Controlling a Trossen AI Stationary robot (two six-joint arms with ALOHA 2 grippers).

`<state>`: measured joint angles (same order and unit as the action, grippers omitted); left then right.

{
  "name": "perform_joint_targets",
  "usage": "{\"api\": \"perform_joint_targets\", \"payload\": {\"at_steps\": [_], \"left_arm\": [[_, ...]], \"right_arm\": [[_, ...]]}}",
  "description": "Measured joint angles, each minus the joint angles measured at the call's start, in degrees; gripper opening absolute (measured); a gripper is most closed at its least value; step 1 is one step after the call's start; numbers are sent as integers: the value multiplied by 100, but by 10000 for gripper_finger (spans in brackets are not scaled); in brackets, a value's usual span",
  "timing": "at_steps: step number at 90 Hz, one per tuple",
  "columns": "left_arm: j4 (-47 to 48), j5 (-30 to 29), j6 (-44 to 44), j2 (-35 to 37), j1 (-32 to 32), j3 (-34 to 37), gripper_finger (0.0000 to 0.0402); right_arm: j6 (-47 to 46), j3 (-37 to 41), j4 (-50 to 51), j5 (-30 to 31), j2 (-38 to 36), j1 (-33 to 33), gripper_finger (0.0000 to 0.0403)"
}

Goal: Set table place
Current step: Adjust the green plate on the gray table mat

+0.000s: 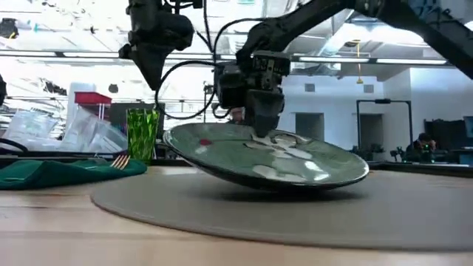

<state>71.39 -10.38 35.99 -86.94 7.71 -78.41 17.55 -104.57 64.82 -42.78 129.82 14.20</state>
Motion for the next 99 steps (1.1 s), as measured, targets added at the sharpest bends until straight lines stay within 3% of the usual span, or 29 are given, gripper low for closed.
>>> {"api": "perform_joint_targets", "payload": {"at_steps": [24, 77, 99], "left_arm": [[-106, -130, -176, 0, 2, 0, 0], [-107, -125, -181, -2, 2, -2, 0], [-100, -125, -232, -2, 2, -2, 0]], "right_arm": [[-71, -17, -224, 96, -13, 92, 11], [227, -16, -63, 28, -13, 83, 96], [246, -16, -40, -24, -13, 79, 154]]}}
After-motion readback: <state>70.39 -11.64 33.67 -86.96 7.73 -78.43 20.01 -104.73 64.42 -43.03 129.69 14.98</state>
